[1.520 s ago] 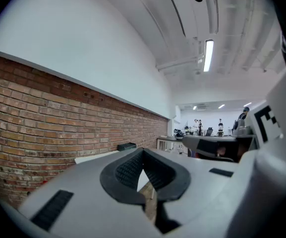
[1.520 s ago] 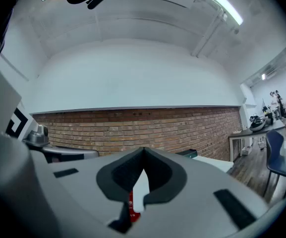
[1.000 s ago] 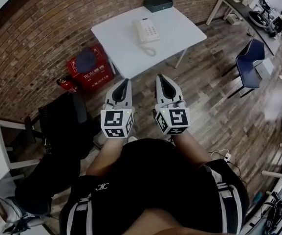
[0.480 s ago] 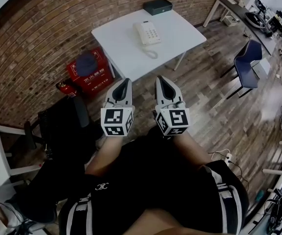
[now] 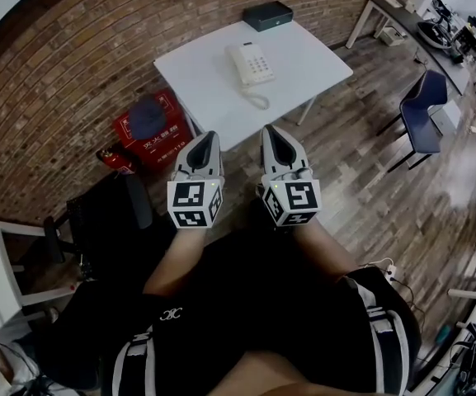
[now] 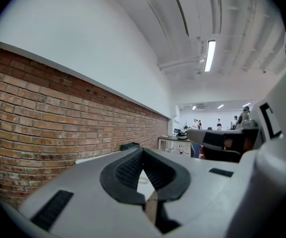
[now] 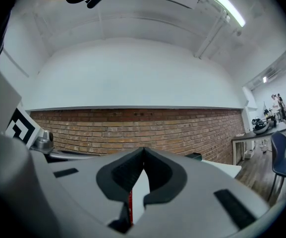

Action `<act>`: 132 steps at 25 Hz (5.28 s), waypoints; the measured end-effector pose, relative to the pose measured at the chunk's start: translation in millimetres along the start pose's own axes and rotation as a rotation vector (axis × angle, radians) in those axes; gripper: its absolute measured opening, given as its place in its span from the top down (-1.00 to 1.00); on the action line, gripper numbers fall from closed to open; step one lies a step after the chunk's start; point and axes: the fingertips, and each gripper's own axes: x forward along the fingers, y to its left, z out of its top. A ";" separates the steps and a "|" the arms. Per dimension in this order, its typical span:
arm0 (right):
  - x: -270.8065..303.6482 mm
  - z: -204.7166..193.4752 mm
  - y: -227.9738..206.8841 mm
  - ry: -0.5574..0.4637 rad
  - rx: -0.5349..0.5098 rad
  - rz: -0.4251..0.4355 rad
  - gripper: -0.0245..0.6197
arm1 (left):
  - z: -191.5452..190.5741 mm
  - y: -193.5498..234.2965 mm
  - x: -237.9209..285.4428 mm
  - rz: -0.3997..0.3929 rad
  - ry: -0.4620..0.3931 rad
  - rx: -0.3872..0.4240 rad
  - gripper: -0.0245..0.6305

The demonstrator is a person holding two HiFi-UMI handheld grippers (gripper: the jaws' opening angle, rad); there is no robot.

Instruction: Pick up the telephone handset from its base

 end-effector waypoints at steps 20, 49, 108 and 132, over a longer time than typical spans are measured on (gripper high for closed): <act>182.5 -21.8 -118.7 0.047 0.045 0.054 0.93 | 14.8 49.0 208.4 0.042 0.064 0.011 0.92; 354.9 -123.3 -167.9 0.352 0.037 0.166 0.68 | 14.7 112.3 327.4 0.148 0.153 -0.062 0.93; 409.6 -118.7 -181.5 0.381 0.101 0.069 0.36 | 25.2 172.2 327.1 0.157 0.103 -0.093 0.92; 362.2 -46.2 -196.2 0.193 0.116 0.023 0.36 | 40.4 135.1 359.0 0.031 0.086 -0.066 0.92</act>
